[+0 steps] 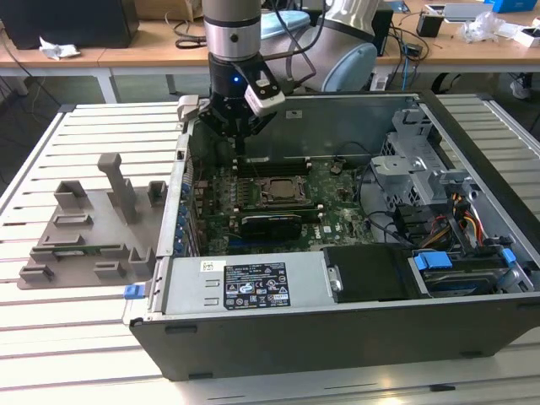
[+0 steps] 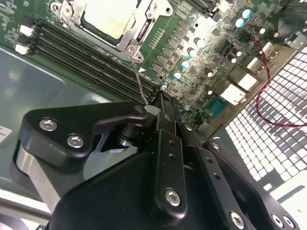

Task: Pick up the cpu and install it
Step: 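Install the first cpu locking lever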

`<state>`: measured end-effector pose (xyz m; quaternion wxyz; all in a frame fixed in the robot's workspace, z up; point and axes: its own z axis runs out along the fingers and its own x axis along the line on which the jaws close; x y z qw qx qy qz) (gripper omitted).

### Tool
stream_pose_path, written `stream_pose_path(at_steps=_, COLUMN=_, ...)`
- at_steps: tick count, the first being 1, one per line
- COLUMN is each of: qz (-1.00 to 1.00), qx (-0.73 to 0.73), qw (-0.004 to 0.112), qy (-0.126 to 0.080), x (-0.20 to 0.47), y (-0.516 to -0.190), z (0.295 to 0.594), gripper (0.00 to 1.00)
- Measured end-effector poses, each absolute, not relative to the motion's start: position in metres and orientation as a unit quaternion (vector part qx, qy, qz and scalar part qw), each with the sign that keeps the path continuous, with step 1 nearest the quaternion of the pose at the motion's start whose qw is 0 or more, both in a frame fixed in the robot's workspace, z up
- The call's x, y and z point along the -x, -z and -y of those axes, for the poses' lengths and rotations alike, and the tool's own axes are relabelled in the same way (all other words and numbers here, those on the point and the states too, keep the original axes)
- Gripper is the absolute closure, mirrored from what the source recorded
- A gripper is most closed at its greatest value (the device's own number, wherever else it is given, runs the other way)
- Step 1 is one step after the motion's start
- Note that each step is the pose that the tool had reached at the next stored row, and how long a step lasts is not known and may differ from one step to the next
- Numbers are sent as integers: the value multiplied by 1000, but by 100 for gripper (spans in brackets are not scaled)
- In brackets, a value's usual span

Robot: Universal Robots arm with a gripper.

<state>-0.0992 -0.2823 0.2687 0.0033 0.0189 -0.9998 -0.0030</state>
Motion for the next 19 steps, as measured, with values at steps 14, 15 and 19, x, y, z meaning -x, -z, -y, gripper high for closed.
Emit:
stream_pose_path(at_steps=14, qz=1000, qx=-20, qw=3, qy=3, x=71, y=-266, z=279, gripper=89)
stream_pose_path(at_steps=15, qz=1000, qx=-20, qw=4, qy=3, x=68, y=-265, z=279, gripper=89)
stream_pose_path(at_steps=19, qz=1000, qx=-20, qw=4, qy=3, x=58, y=-265, z=279, gripper=89)
